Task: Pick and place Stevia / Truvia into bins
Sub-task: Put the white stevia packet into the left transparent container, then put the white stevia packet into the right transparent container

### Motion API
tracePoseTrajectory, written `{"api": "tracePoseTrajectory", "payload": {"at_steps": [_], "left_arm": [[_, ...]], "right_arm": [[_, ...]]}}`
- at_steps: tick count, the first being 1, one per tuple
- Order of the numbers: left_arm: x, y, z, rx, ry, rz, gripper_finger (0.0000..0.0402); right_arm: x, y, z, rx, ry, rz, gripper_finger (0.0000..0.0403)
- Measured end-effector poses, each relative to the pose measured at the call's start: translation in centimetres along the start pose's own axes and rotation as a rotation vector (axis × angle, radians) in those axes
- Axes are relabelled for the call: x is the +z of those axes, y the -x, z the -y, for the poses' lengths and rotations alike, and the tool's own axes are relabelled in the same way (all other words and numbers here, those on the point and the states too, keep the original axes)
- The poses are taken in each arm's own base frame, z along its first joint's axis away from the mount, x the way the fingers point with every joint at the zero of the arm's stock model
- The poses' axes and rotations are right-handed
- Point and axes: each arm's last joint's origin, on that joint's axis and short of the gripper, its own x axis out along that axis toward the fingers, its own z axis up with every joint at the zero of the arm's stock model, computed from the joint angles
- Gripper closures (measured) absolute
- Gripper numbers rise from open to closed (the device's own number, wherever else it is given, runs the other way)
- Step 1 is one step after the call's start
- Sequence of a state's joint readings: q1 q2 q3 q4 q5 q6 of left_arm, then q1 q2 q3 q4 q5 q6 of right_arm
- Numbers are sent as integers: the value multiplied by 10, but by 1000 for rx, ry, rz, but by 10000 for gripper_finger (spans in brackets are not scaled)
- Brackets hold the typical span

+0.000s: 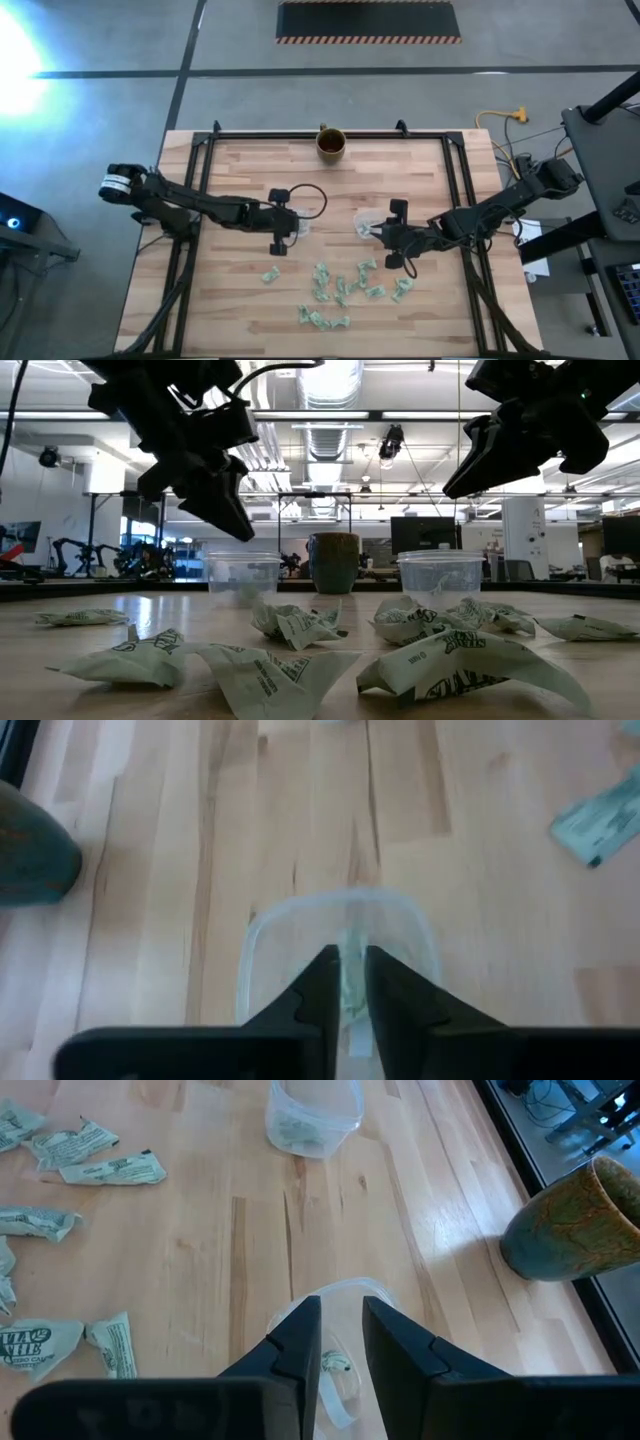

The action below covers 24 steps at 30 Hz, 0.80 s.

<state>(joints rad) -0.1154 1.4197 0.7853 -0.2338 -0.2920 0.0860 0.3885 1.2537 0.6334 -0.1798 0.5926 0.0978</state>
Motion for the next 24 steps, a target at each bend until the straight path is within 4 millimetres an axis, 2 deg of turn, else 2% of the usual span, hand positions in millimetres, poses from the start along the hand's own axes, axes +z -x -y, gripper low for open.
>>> {"api": "tracePoseTrajectory", "payload": {"at_steps": [3,8,16,21,24], "left_arm": [[0,0,0,3,1,-3,331],[3,10,0,-6,13,-14,307],[7,44,9,-49,34,66,309],[7,61,17,9,27,124,318],[7,69,19,18,23,152,320]], "right_arm": [[0,0,0,10,-4,-1,335],[1,1,-6,190,-12,-1,335],[2,11,-26,379,18,30,335],[-1,18,-35,409,0,15,335],[-3,13,-39,394,-24,-9,335]]}}
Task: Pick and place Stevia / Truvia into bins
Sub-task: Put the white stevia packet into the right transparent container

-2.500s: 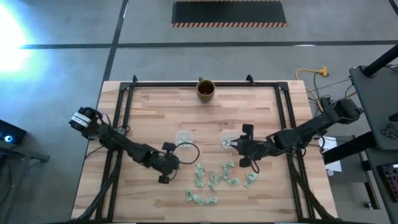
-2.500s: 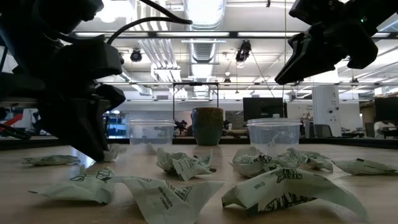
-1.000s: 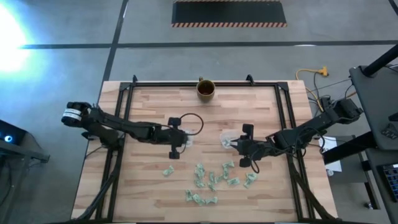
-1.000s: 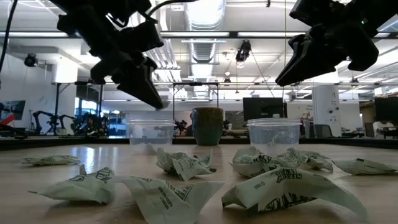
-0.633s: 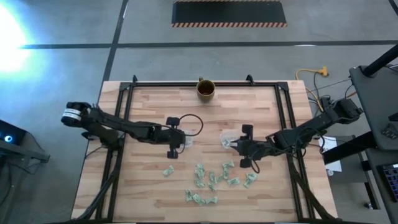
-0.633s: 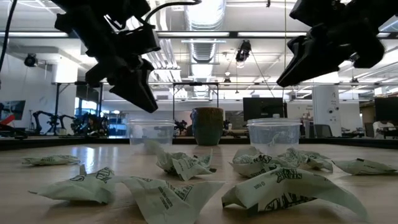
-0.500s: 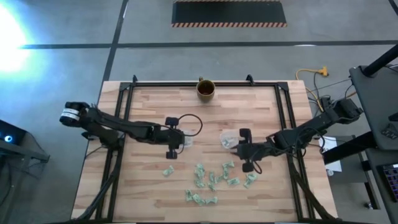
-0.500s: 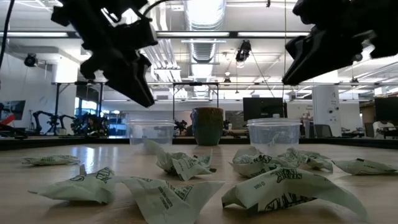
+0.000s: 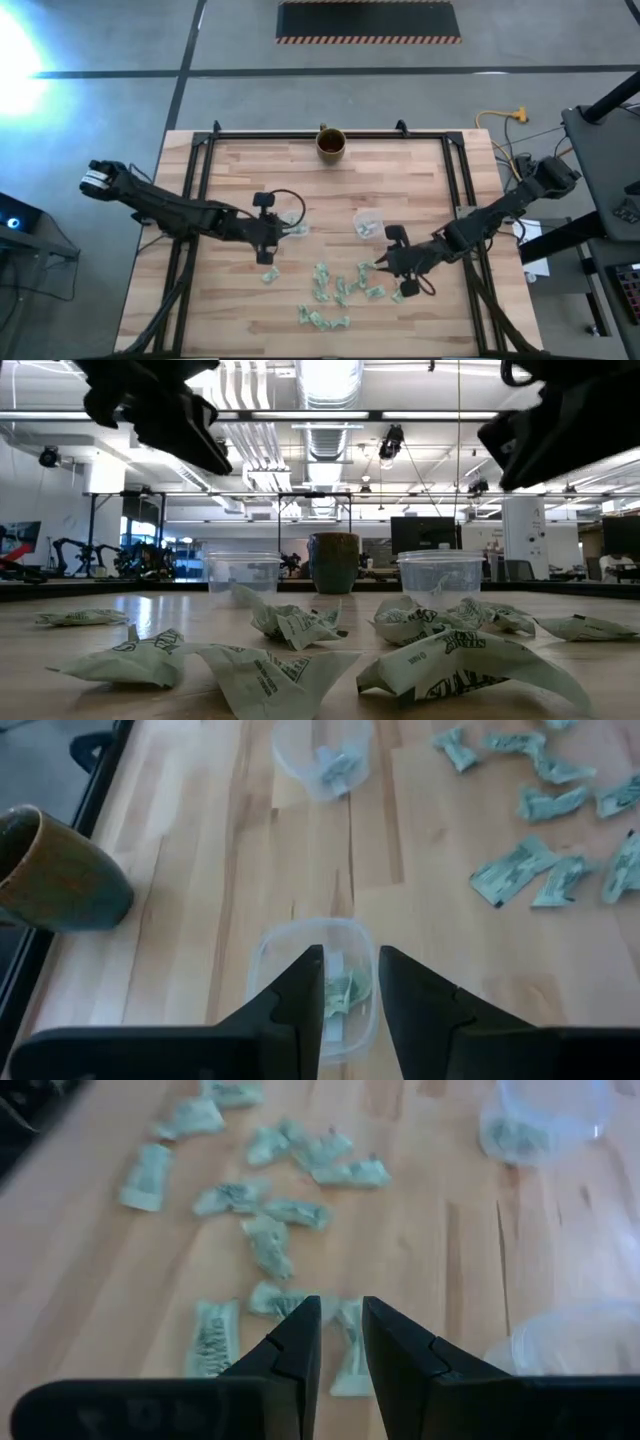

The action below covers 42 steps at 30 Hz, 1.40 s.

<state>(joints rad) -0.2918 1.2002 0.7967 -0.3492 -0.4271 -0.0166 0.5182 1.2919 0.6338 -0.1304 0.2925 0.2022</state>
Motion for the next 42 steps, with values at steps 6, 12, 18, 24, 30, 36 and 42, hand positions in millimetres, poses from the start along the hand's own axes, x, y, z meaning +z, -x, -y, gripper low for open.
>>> {"api": "tracePoseTrajectory", "payload": {"at_steps": [6,12,18,24,30,36,42], "left_arm": [[1,5,4,-16,-6,19,320],[1,5,5,-19,-10,16,320],[1,5,5,-19,-10,16,320],[1,5,5,-19,-9,19,320],[1,5,5,-20,-8,22,320],[1,5,5,-20,-8,23,320],[1,5,6,-20,-8,24,320]], "right_arm": [[-11,-26,-5,-38,-2,-71,329],[-21,-43,-7,-90,-16,-119,299],[-24,-51,-7,-111,-37,-118,262],[-28,-62,-6,-123,-46,-130,236],[-31,-66,-4,-133,-54,-145,242],[-33,-68,-3,-139,-61,-163,267],[-38,-73,-4,-145,-75,-184,285]]}}
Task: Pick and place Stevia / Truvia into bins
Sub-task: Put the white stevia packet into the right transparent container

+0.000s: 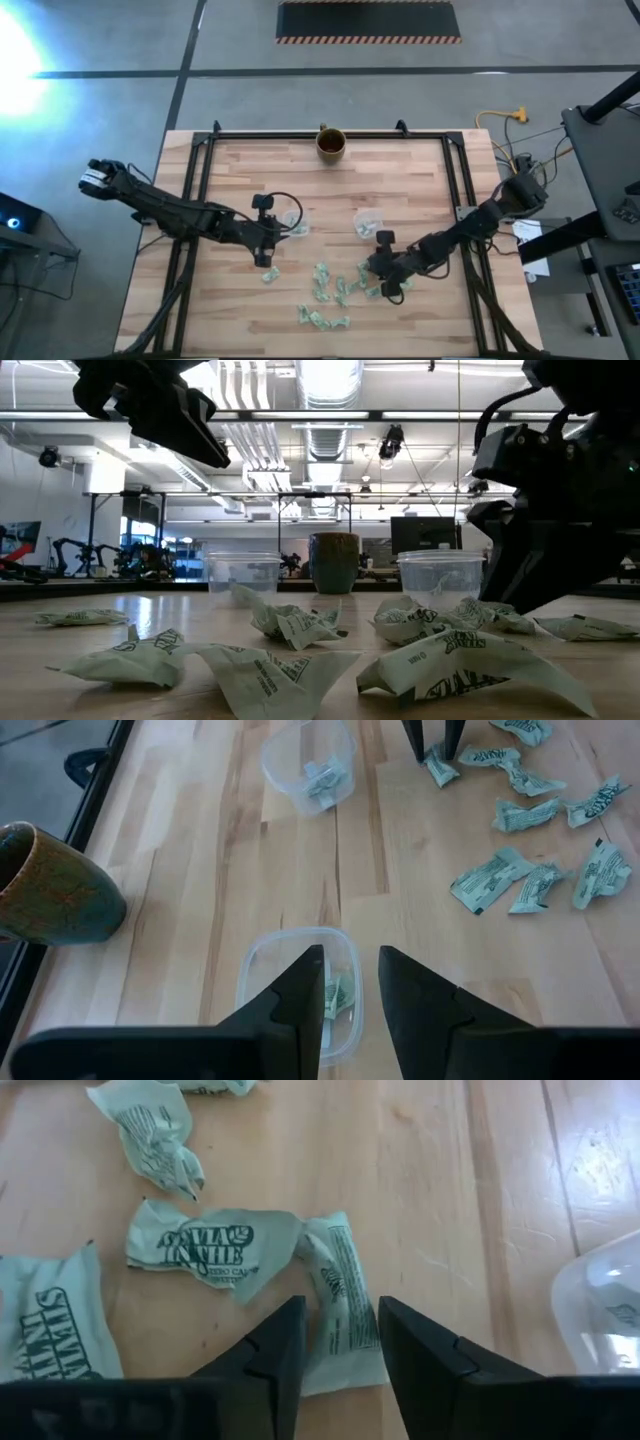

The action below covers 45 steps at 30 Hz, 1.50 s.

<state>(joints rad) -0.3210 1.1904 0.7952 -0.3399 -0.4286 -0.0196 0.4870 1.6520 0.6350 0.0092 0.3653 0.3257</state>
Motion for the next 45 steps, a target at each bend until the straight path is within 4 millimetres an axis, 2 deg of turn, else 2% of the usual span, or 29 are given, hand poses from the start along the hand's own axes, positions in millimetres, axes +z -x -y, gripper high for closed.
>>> {"api": "tracePoseTrajectory", "payload": {"at_steps": [5,14,18,26,37,45], "left_arm": [[0,0,0,0,0,0,320],[0,0,0,0,0,0,320],[-1,0,0,0,0,0,320],[-1,-1,0,0,-1,-2,320],[-2,-2,1,0,-1,2,320],[-2,-2,1,0,-2,5,320]], "right_arm": [[0,1,0,1,-8,-1,304],[1,5,2,-2,-4,-1,368],[5,9,2,3,-7,15,382],[24,28,5,0,41,102,385],[33,60,31,-337,44,171,385],[35,57,57,-411,-44,139,385]]}}
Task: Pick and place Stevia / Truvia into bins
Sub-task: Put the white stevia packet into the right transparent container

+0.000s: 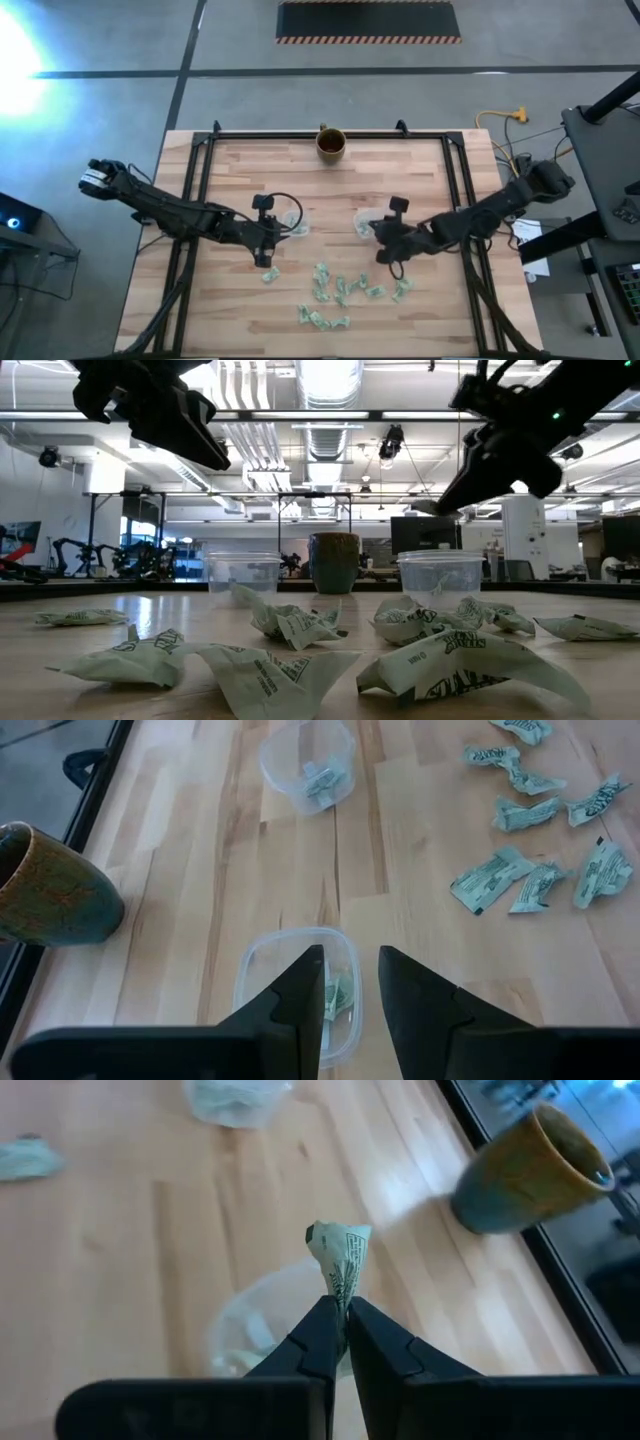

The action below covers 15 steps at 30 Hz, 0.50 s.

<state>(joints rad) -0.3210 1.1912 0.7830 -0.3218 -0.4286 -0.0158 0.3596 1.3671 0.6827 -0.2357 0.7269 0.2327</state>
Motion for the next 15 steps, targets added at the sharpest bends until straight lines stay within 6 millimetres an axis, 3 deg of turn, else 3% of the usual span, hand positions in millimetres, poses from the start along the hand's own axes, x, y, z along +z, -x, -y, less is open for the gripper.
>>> {"api": "tracePoseTrajectory", "payload": {"at_steps": [10,15], "left_arm": [[0,0,0,0,1,0,320],[0,0,0,0,2,0,320]], "right_arm": [[-4,-20,9,-23,-21,-74,382],[-4,-20,9,-18,-17,-79,354]]}}
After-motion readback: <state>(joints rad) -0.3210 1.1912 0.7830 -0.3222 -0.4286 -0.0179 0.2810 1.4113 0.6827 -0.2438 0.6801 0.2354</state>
